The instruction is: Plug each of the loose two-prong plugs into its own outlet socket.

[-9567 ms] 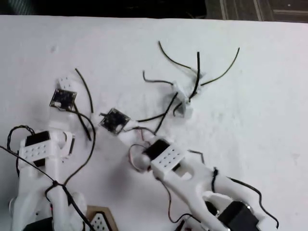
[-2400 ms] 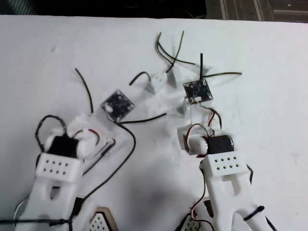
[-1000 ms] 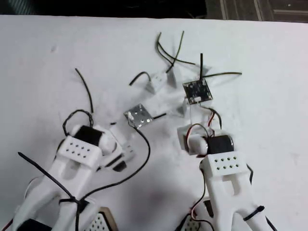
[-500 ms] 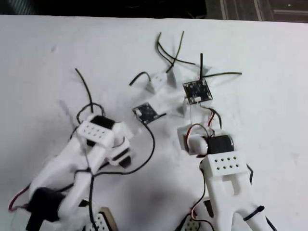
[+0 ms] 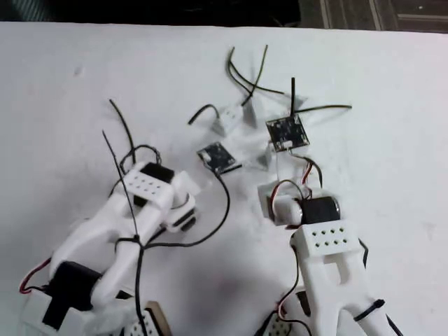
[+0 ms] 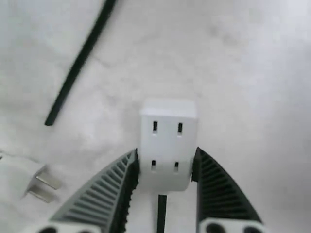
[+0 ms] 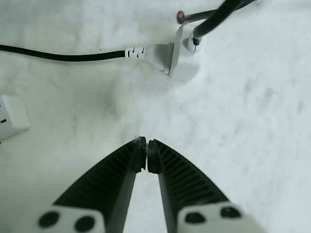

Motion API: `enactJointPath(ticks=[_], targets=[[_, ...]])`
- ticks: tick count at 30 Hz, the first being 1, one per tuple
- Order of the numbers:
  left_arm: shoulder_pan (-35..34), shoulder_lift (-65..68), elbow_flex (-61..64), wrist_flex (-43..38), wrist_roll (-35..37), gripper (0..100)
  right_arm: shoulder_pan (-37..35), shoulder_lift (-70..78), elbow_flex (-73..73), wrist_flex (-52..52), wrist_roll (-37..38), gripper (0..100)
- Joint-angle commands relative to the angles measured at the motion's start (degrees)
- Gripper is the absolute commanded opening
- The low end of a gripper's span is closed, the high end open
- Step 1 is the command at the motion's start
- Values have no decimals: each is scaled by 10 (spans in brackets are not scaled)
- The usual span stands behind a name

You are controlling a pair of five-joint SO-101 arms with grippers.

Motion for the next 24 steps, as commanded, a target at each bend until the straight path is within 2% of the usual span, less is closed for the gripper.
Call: enactJointPath(ticks=[1,7,12,20,24], targets=[[6,-1,-33,-13,25,168,6,-13,-2,-6,4,18],[6,-4,-30,-37,32,174,6,-13,-2,-6,4,18],[-14,-7,-60,22,34,241,5,-13,-2,-7,4,18],[-84,-11,-172,137,32,245,5,-12,-2,-7,4,18],[-124,-97,-164,170,33,244,0,-12,-2,-4,4,19]])
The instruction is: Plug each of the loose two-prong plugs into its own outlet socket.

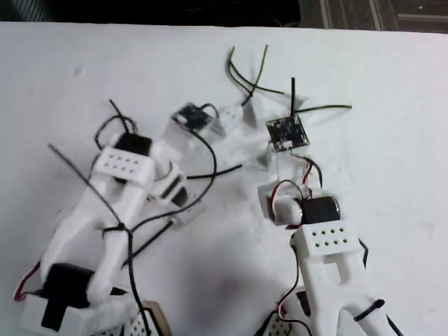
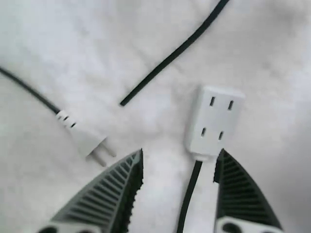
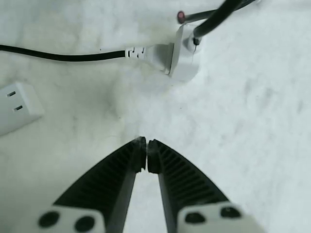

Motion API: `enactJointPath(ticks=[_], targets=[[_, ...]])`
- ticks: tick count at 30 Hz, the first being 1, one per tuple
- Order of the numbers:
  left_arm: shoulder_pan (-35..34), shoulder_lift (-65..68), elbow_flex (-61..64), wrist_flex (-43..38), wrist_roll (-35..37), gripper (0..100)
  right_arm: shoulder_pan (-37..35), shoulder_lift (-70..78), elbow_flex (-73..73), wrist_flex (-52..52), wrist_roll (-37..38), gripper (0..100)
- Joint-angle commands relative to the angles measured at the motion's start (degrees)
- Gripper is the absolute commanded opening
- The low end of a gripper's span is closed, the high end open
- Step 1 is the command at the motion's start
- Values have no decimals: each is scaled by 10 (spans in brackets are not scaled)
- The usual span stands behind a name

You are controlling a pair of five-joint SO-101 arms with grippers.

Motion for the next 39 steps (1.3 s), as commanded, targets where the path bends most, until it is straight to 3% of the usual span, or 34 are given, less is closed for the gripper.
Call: enactJointPath(ticks=[1,7,11,17,22,26,31,39], targets=[[-42,-113,4,19,4,243,-7,-12,-2,-3,4,20],[-133,-352,163,-9,4,211,-84,-12,-81,133,19,69],[-215,-425,241,-12,-35,208,-136,-11,-140,199,13,63],[-334,-433,312,-63,-62,207,-247,54,-205,215,-5,61],[-368,-434,404,-152,-56,207,-285,225,-324,218,-46,113],[-433,-435,390,-161,-21,207,-315,372,-425,213,-51,115],[-469,-435,389,-164,12,207,-356,533,-550,186,-171,116],[-507,-432,391,-186,38,207,-378,717,-777,183,-220,116]])
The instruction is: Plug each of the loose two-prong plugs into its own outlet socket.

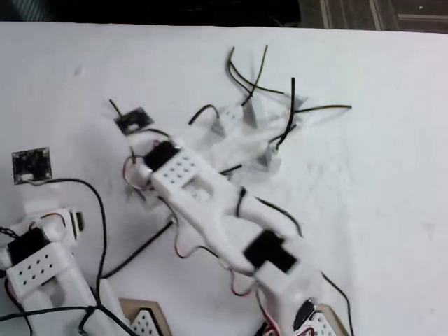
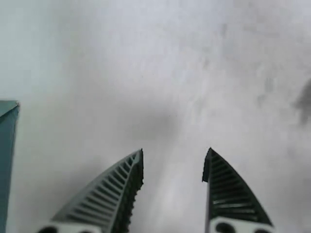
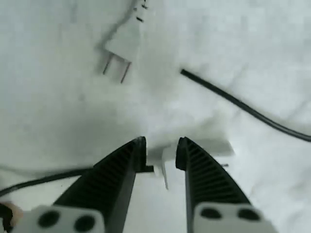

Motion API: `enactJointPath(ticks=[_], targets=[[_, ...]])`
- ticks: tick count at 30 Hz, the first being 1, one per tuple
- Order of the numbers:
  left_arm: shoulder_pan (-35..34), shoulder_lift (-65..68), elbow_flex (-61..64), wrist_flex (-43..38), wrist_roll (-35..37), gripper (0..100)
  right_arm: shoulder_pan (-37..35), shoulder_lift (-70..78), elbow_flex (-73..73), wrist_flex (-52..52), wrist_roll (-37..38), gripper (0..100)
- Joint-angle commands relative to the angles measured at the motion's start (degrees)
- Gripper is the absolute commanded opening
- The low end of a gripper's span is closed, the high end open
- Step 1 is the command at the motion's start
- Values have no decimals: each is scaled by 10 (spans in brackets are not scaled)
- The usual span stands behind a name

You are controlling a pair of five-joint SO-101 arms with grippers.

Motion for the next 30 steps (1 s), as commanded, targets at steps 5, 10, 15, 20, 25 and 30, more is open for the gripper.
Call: enactJointPath(ticks=[5,10,15,20,25,30], targets=[[-10,-7,-7,-10,10,207,-15,125,-210,18,-36,116],[-9,-7,-3,-10,10,207,-24,198,-313,68,-40,116],[-8,-10,5,-11,9,207,-43,249,-409,99,-40,142],[-8,-10,5,-11,8,207,-58,298,-464,98,-37,197],[-8,-10,5,-11,8,207,-52,350,-501,100,-38,197],[-8,-10,5,-11,8,207,-45,378,-526,96,-36,101]])
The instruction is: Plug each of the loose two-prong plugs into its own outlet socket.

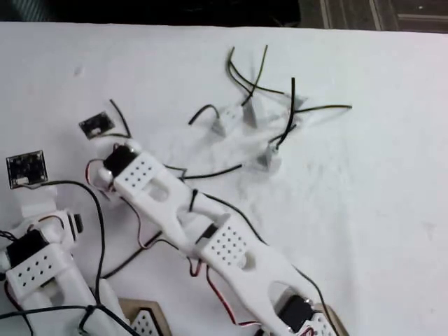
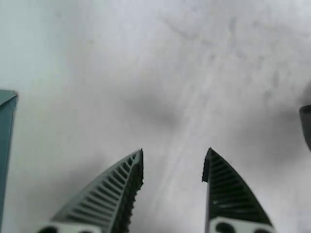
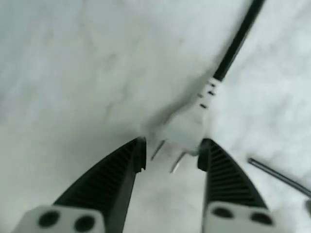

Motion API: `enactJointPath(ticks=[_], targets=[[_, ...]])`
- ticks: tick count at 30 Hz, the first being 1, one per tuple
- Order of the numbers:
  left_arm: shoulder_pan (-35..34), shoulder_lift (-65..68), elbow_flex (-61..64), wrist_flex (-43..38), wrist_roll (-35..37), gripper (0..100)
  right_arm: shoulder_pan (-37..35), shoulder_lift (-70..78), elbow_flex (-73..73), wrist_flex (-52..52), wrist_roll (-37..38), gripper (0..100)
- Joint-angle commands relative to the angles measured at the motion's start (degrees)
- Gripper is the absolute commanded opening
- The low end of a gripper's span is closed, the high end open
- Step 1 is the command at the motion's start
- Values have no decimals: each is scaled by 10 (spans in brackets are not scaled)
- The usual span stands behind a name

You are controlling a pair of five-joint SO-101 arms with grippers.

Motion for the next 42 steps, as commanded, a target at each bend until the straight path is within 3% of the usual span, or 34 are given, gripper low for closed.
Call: enactJointPath(ticks=[1,3,14,21,29,34,42], targets=[[0,-10,-4,-11,4,207,10,2,-39,2,0,63],[0,-10,-4,-11,4,207,17,2,-53,5,1,11],[0,-10,-4,-11,4,207,37,-13,-210,131,64,19],[0,-10,-4,-11,4,207,70,-41,-180,134,96,17],[0,-10,-3,-15,4,207,79,-280,84,133,130,17],[0,-10,5,-30,4,207,154,-449,301,131,167,17],[12,-10,8,-30,4,207,306,-650,581,104,292,17]])
